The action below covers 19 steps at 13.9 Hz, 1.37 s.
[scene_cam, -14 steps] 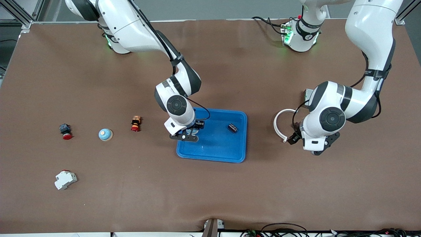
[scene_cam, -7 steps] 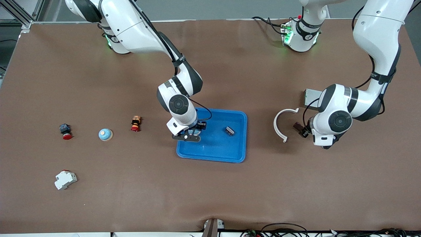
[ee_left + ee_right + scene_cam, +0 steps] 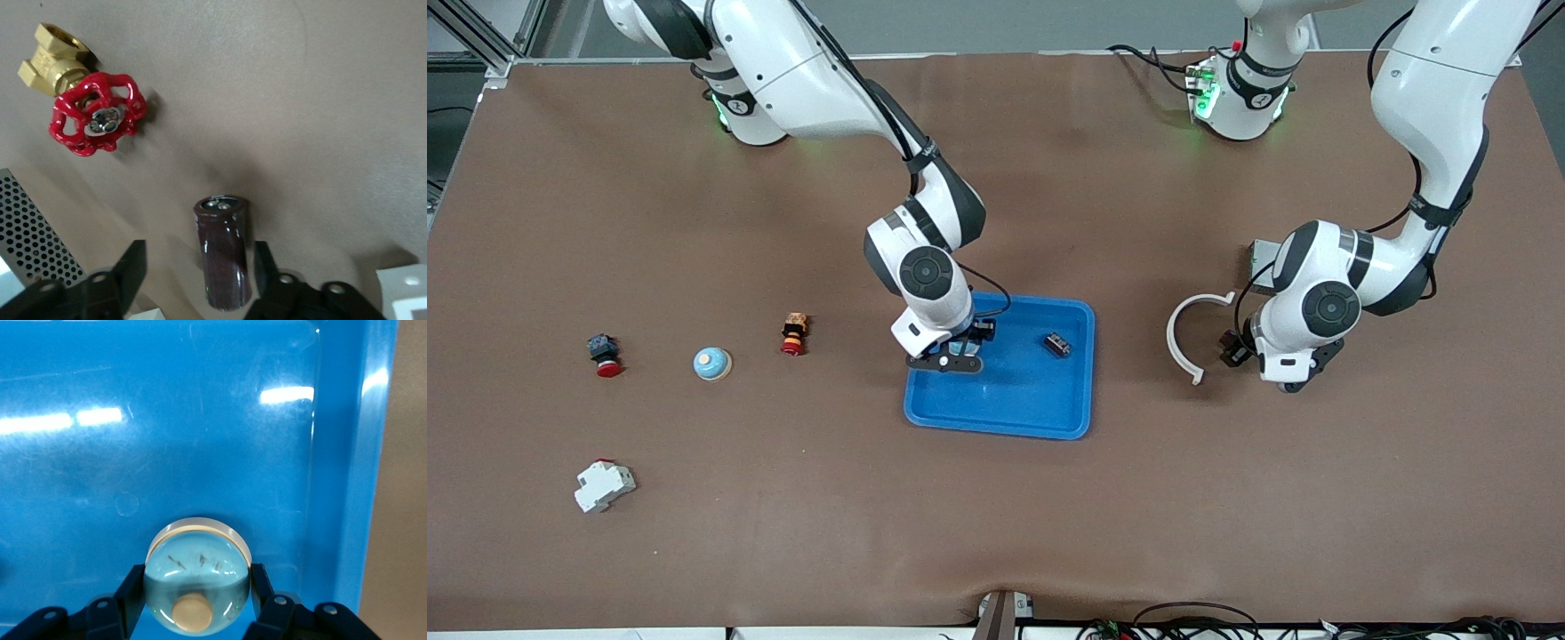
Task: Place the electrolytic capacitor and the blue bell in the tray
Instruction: 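Open the right gripper over the tray while the left lifts the capacitor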
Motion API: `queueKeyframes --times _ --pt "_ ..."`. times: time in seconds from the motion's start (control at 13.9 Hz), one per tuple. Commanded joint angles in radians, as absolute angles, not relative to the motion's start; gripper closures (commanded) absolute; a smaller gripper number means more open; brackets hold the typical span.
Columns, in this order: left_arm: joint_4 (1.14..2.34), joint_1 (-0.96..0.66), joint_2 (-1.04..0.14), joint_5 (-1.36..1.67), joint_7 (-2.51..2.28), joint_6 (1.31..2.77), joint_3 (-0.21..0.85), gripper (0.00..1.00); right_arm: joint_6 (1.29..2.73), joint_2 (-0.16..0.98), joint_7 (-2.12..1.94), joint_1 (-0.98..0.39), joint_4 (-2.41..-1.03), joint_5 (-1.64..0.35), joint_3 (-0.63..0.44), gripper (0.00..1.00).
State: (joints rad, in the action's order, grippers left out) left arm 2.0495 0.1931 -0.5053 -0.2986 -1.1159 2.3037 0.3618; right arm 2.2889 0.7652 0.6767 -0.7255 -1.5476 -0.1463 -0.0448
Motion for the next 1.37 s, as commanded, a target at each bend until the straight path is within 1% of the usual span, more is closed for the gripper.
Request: queueKeyframes --times 0.0,0.07,0.14,0.22,0.29,0.5,0.65,0.79,0.86,1.01,1.15,1.3 --pt "2.063 0.21 -0.505 -0.321 -1.124 2.336 0.371 0.43 2.276 0.769 0.673 -0.741 -1.526 -0.161 -0.052 0.0" --pt "2.063 0.21 -0.508 -0.322 -1.124 2.339 0.371 0.48 2.269 0.765 0.672 -0.742 -1.526 -0.161 -0.054 0.0" --pt "2.06 0.209 -0.512 -0.322 -1.124 2.344 0.371 0.58 2.258 0.758 0.67 -0.741 -1.525 -0.16 -0.054 0.0" --pt "2.059 0.209 -0.512 -0.321 -1.123 2.344 0.371 0.77 2.235 0.746 0.67 -0.739 -1.522 -0.16 -0.054 0.0" --pt "2.056 0.209 -0.503 -0.322 -1.123 2.342 0.371 1.0 2.209 0.729 0.67 -0.738 -1.52 -0.16 -0.054 0.0" --pt "2.045 0.206 -0.46 -0.321 -1.127 2.335 0.377 1.0 2.076 0.609 0.651 -0.709 -1.52 -0.16 -0.055 0.0" --pt "2.023 0.195 -0.428 -0.318 -1.132 2.324 0.393 1.0 1.952 0.516 0.574 -0.661 -1.517 -0.163 -0.055 0.0" --pt "1.997 0.198 -0.413 -0.311 -1.149 2.296 0.48 1.0 1.809 0.436 0.441 -0.591 -1.517 -0.161 -0.058 0.0" --pt "1.965 0.195 -0.413 -0.308 -1.193 2.283 0.506 1.0 1.752 0.408 0.357 -0.554 -1.517 -0.157 -0.061 0.0" --pt "1.89 0.17 -0.431 -0.307 -1.291 2.237 0.569 1.0 1.706 0.365 0.182 -0.476 -1.543 -0.15 -0.063 0.0" --pt "1.815 0.096 -0.475 -0.307 -1.406 2.232 0.574 1.0 1.707 0.331 0.053 -0.401 -1.577 -0.14 -0.063 0.0" --pt "1.719 0.017 -0.543 -0.308 -1.52 2.232 0.572 1.0 1.707 0.322 -0.038 -0.355 -1.594 -0.082 -0.064 0.0"
